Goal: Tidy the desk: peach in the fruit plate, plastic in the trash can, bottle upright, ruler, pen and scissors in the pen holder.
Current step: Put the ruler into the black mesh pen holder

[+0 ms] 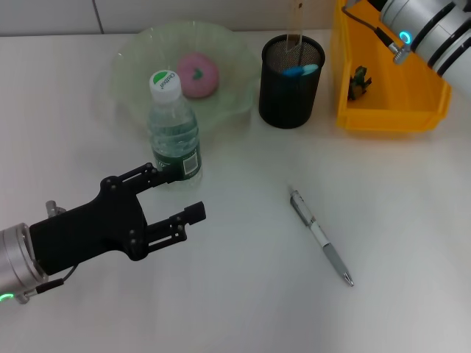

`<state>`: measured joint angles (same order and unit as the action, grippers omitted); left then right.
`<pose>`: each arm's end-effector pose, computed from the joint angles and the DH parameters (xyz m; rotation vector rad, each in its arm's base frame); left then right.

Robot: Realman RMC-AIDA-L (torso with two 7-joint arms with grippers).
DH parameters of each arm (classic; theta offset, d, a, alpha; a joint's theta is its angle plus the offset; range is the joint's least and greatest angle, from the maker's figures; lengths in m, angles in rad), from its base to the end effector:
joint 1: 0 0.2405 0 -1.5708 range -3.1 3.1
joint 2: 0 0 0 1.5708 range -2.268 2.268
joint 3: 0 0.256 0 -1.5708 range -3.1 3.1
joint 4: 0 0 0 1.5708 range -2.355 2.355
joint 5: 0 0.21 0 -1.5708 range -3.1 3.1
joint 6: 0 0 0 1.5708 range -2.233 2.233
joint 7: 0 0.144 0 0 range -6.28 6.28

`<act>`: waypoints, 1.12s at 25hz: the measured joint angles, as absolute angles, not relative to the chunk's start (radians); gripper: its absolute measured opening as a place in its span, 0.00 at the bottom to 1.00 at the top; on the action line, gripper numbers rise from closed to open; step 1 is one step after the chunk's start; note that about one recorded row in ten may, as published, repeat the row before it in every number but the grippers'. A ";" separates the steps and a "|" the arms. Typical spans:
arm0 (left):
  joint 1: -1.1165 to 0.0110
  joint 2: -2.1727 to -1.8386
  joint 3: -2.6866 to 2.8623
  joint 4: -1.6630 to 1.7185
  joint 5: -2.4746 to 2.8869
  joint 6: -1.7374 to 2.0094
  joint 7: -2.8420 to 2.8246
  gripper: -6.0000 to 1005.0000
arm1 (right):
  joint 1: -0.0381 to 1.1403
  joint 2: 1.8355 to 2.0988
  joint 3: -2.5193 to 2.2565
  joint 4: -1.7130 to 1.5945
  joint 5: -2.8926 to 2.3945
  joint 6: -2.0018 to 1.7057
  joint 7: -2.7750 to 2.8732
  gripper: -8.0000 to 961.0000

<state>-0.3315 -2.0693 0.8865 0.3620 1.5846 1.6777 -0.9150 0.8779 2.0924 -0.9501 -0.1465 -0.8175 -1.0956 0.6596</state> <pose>-0.2870 0.2495 -0.0294 -2.5651 -0.4627 -1.0920 0.1639 0.4441 -0.0186 -1.9959 0.3851 1.0756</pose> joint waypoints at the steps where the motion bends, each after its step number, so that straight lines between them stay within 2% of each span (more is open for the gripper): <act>1: -0.332 -2.069 0.887 0.362 1.585 1.678 -0.915 0.72 | 0.881 2.092 -0.950 -0.146 -0.817 -1.087 0.659 0.40; 17: -0.331 -2.069 0.880 0.353 1.577 1.677 -0.910 0.72 | 0.907 2.092 -0.977 -0.143 -0.823 -1.014 0.656 0.42; 23: -0.333 -2.069 0.882 0.353 1.576 1.676 -0.910 0.72 | 0.898 2.092 -0.977 -0.142 -0.823 -1.019 0.662 0.47; 28: -0.334 -2.069 0.883 0.353 1.575 1.680 -0.910 0.72 | 0.879 2.089 -1.002 -0.164 -0.827 -1.025 0.738 0.47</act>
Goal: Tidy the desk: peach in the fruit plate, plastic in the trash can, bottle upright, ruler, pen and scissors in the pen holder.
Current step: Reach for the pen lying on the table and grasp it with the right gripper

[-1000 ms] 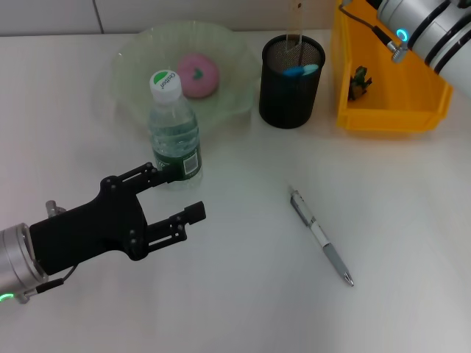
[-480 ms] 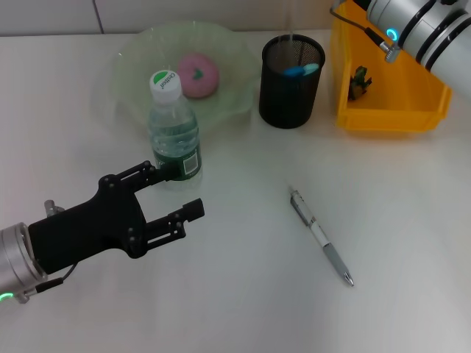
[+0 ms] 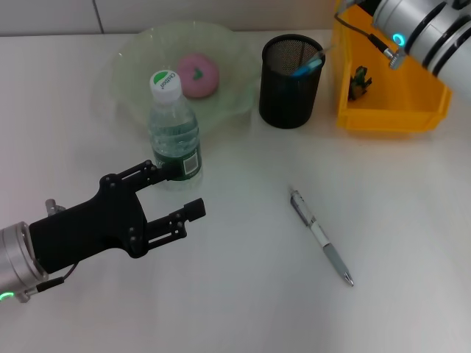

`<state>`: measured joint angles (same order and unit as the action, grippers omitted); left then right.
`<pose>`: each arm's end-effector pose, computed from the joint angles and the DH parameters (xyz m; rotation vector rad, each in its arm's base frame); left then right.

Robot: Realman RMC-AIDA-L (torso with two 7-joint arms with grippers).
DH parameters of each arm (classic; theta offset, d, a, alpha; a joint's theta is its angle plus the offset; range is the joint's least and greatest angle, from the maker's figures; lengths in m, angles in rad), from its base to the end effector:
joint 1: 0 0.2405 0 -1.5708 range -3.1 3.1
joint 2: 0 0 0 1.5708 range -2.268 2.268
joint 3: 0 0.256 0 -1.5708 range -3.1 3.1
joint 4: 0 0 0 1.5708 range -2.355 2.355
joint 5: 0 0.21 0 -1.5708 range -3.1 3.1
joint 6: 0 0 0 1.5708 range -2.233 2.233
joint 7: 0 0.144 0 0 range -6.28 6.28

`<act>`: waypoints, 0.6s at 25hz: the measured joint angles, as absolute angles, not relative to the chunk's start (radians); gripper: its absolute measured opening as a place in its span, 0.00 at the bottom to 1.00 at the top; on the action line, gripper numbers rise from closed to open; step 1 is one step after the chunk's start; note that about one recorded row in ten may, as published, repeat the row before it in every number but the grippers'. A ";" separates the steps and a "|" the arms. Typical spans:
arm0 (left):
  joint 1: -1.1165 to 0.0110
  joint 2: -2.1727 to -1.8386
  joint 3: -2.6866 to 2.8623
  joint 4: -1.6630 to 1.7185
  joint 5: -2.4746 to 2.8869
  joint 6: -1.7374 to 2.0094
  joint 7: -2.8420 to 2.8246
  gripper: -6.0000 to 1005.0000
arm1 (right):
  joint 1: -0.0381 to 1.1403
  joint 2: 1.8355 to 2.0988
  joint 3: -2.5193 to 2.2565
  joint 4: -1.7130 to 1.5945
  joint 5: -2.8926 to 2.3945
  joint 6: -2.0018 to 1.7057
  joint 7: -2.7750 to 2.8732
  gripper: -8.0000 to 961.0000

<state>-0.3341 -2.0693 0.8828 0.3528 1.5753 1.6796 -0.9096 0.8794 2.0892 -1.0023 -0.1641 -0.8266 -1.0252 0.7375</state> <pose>-0.2864 0.2501 -0.0292 -2.5522 -0.4633 -1.1036 0.1665 0.4478 -0.0248 -2.0417 0.4608 1.0318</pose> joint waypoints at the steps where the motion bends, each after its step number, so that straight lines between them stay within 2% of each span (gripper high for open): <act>1: -0.334 -2.069 0.882 0.353 1.575 1.681 -0.910 0.72 | 0.861 2.085 -1.033 -0.198 -0.834 -1.026 0.791 0.47; 3: -0.332 -2.069 0.881 0.353 1.575 1.684 -0.910 0.72 | 0.802 2.072 -1.120 -0.312 -0.876 -1.025 0.938 0.47; 4: -0.331 -2.067 0.879 0.353 1.575 1.686 -0.910 0.72 | 0.727 2.059 -1.185 -0.478 -0.985 -1.021 1.105 0.47; 5: -0.331 -2.067 0.879 0.353 1.575 1.686 -0.910 0.72 | 0.727 2.059 -1.185 -0.478 -0.985 -1.021 1.105 0.47; 8: -0.334 -2.066 0.879 0.353 1.575 1.687 -0.910 0.72 | 0.617 2.051 -1.199 -0.753 -1.268 -1.037 1.382 0.47; 9: -0.335 -2.066 0.879 0.354 1.575 1.687 -0.910 0.72 | 0.565 2.053 -1.189 -0.918 -1.482 -1.081 1.581 0.47; 15: -0.345 -2.065 0.879 0.357 1.576 1.682 -0.910 0.72 | 0.521 2.077 -1.108 -1.261 -1.929 -1.350 1.982 0.47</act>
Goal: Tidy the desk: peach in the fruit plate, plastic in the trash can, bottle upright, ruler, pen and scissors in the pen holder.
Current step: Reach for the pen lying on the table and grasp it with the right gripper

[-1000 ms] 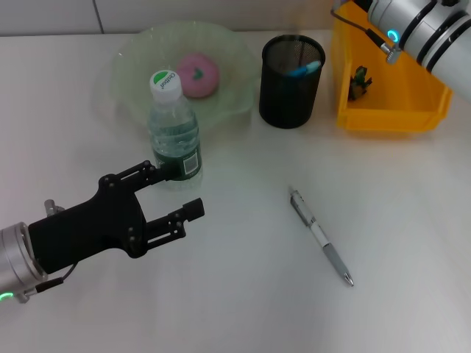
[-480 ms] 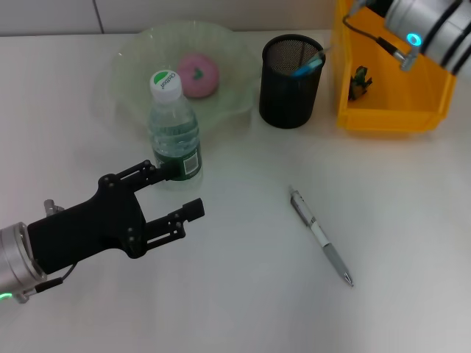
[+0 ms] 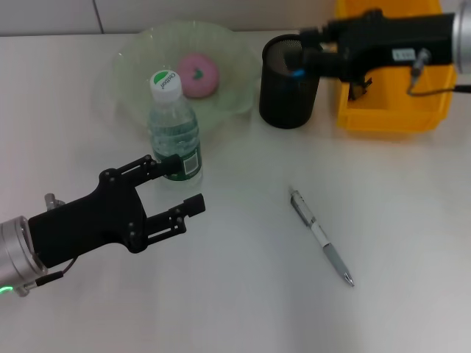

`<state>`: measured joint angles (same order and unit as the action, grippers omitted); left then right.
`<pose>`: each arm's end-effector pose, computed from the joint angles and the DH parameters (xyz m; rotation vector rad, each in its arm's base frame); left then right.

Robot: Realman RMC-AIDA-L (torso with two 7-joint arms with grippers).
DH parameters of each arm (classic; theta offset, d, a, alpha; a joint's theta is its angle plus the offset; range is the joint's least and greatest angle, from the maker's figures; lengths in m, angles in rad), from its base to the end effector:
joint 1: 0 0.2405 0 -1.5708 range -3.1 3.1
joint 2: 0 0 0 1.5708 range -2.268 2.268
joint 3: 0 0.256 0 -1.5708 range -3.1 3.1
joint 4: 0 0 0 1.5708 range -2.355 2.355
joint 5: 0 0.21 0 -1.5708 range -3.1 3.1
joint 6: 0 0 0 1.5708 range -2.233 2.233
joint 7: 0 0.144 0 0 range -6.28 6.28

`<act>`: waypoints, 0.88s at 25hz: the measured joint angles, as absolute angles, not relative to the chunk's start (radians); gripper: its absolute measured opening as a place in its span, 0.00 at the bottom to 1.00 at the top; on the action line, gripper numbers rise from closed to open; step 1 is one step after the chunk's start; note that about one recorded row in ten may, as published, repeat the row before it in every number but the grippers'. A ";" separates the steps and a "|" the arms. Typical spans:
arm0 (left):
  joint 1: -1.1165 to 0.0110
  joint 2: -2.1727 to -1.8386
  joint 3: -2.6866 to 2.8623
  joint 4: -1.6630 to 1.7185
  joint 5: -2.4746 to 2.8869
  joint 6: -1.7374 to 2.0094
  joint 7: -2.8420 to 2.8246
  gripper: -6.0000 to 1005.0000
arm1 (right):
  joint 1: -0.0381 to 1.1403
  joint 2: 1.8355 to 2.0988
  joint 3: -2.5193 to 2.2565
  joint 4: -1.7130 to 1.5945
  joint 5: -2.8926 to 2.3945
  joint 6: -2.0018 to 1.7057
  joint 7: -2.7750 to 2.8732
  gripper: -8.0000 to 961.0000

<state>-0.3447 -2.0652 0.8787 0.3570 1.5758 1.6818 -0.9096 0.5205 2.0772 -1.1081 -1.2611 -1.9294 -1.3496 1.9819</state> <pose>-0.2845 0.2541 -0.0266 -2.5550 -0.4422 -1.1033 0.1517 0.3765 0.0388 -2.6677 0.5357 0.5149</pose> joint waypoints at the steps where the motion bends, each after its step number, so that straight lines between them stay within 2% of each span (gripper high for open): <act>1: -0.345 -2.065 0.879 0.359 1.576 1.682 -0.910 0.72 | 0.520 2.079 -1.097 -1.304 -1.975 -1.401 2.042 0.47; 9: -0.349 -2.062 0.876 0.371 1.575 1.680 -0.910 0.72 | 0.569 2.080 -1.101 -1.536 -2.272 -1.725 2.483 0.60; 14: -0.357 -2.062 0.875 0.375 1.575 1.677 -0.910 0.72 | 0.641 2.080 -1.198 -1.560 -2.434 -1.850 2.643 0.80; 22: -0.359 -2.062 0.874 0.375 1.575 1.647 -0.909 0.73 | 0.656 2.085 -1.410 -1.483 -2.500 -1.741 2.786 0.78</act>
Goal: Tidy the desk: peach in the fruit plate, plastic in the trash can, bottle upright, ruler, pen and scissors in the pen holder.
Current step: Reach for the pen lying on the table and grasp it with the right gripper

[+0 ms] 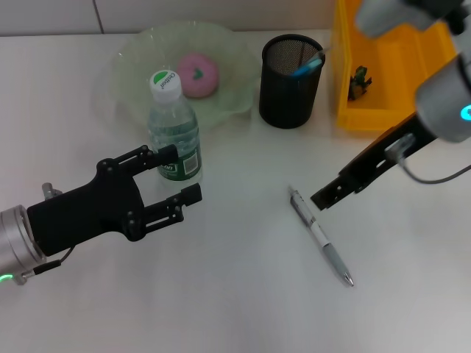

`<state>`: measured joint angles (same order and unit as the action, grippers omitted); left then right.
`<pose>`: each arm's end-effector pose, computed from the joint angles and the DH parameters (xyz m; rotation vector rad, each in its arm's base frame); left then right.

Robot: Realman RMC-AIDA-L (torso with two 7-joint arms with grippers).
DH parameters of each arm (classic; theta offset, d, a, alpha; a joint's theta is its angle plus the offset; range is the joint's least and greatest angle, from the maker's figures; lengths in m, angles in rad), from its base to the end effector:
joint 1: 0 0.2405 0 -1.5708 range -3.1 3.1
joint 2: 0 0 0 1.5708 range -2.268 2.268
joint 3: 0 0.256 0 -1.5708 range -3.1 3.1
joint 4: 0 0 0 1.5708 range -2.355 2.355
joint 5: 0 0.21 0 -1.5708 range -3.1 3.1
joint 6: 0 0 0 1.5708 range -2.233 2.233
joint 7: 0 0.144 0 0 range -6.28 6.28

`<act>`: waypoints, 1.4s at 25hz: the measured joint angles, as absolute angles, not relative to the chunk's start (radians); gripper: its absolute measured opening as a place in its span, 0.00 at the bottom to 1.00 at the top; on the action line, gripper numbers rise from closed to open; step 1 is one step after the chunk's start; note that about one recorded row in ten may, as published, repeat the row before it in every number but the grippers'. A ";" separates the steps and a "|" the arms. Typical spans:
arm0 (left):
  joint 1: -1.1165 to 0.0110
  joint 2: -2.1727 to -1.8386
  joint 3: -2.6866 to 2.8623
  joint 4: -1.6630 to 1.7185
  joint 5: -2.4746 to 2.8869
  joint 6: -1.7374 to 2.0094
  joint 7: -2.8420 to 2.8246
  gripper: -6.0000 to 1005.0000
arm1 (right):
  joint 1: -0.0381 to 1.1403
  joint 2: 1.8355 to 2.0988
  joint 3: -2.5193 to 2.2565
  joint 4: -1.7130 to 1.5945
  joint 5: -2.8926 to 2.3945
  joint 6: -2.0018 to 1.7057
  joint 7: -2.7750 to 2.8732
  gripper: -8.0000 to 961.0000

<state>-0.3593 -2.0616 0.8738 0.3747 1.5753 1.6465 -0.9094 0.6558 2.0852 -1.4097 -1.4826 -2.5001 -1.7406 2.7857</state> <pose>-0.2845 0.2645 -0.0238 -2.5472 -0.4172 -1.0576 0.1307 0.3356 0.0022 -2.6457 1.0713 -0.4555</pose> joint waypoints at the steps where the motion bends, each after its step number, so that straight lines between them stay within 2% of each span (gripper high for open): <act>1: -0.360 -2.062 0.873 0.375 1.575 1.640 -0.909 0.73 | 0.658 2.085 -1.441 -1.469 -2.509 -1.719 2.802 0.77; 12: -0.368 -2.065 0.873 0.376 1.575 1.633 -0.907 0.73 | 0.685 2.088 -1.678 -1.314 -2.600 -1.485 2.939 0.74; 35: -0.356 -2.068 0.873 0.365 1.575 1.635 -0.880 0.73 | 0.658 2.092 -1.809 -1.252 -2.602 -1.315 2.957 0.67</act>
<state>-0.3559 -2.0678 0.8728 0.3650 1.5754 1.6350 -0.8798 0.6577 2.0923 -1.8094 -1.2519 -2.6021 -1.3153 2.9571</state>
